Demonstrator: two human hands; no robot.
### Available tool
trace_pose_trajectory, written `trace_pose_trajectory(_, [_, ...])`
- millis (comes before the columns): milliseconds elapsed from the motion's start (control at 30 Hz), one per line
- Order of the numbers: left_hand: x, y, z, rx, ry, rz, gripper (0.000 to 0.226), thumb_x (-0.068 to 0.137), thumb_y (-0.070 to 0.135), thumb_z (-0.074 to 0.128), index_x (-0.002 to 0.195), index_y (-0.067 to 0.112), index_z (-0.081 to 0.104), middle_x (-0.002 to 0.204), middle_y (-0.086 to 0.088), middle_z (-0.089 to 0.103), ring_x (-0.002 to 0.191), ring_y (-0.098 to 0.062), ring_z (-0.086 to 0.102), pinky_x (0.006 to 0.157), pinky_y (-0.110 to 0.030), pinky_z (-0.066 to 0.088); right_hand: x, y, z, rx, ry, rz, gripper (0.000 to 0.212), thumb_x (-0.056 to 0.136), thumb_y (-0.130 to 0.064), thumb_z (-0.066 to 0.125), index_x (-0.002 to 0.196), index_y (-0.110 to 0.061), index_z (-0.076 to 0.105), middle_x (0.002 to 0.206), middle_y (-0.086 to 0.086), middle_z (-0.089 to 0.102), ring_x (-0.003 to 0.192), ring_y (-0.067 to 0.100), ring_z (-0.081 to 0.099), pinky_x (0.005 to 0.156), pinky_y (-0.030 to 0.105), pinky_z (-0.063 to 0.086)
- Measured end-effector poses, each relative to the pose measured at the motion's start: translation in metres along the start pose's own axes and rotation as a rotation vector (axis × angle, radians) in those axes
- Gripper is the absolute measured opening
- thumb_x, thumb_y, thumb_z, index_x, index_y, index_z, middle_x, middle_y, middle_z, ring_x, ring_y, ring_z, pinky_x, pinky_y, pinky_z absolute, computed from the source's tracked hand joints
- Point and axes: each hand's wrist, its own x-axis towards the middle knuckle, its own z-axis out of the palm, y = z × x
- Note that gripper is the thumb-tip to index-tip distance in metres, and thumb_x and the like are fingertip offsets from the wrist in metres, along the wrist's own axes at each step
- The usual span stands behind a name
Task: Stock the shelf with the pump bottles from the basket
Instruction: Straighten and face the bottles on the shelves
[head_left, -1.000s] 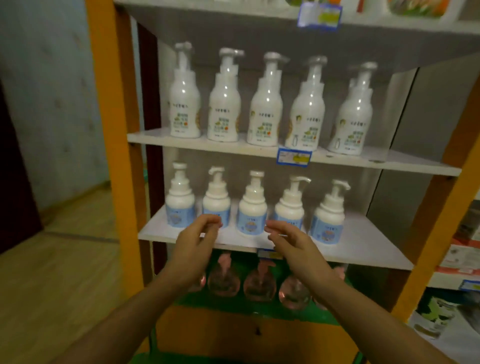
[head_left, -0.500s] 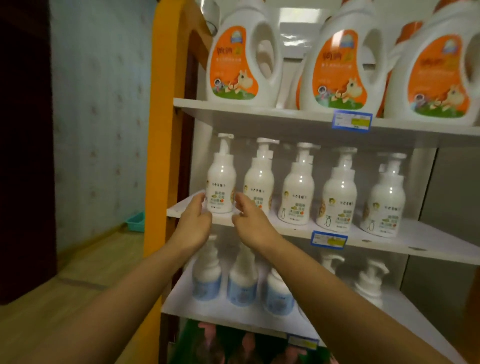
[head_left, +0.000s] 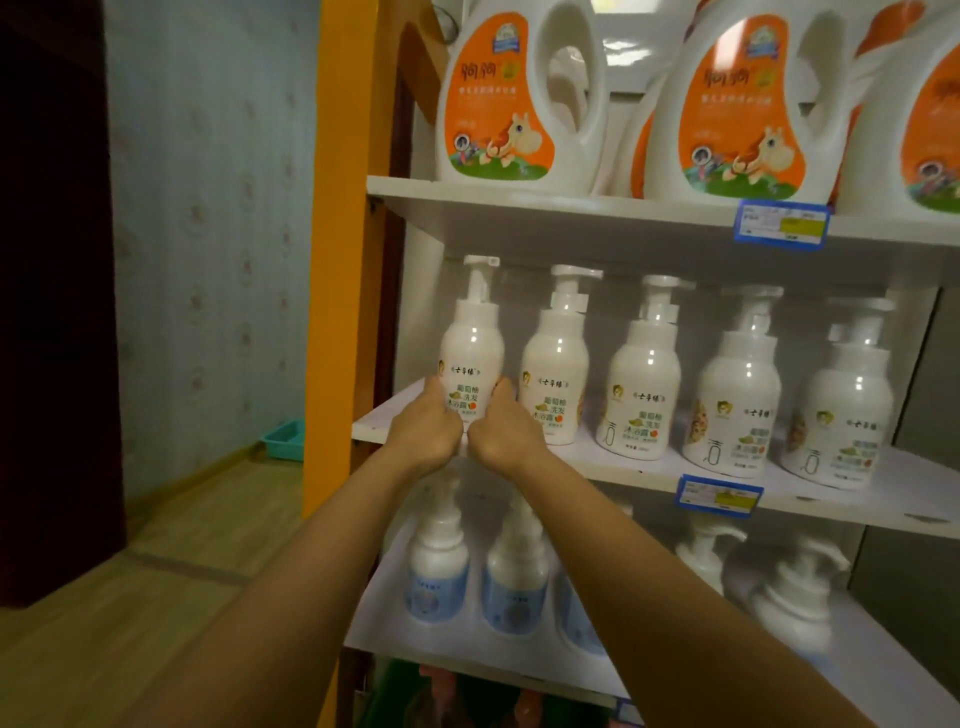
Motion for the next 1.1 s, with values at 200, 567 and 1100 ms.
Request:
trace_pose_trajectory(200, [0.002, -0.004, -0.003, 0.016, -0.044, 0.013, 0.044, 0.088, 0.008, 0.042, 0.130, 0.019, 0.033, 0.127, -0.012, 0.056, 0.111, -0.028, 0.055, 0.095, -0.044, 0.048, 0.001, 0.000, 0.002, -0.024, -0.004, -0.022, 0.047, 0.087, -0.009, 0.049, 0.127, -0.002, 0.026, 0.129, 0.017, 0.048, 0.114, 0.033, 0.051, 0.079, 0.030, 0.033])
trace_pose_trajectory(567, [0.001, -0.001, 0.000, 0.085, -0.083, 0.019, 0.060, 0.091, 0.013, 0.039, 0.143, 0.018, 0.010, 0.134, -0.013, 0.051, 0.114, -0.029, 0.052, 0.100, -0.046, 0.044, 0.007, -0.002, -0.002, 0.035, -0.062, 0.060, 0.056, 0.087, -0.012, 0.052, 0.132, -0.001, 0.020, 0.127, 0.019, 0.050, 0.114, 0.034, 0.052, 0.085, 0.035, 0.039])
trace_pose_trajectory(1100, [-0.038, 0.036, 0.041, 0.074, 0.140, 0.344, 0.032, 0.087, 0.002, 0.043, 0.117, 0.011, 0.045, 0.113, 0.000, 0.051, 0.103, -0.017, 0.051, 0.086, -0.030, 0.044, -0.023, 0.041, -0.061, 0.038, 0.201, 0.087, 0.033, 0.085, -0.001, 0.052, 0.117, -0.002, 0.044, 0.124, 0.016, 0.051, 0.111, 0.031, 0.054, 0.088, 0.035, 0.046])
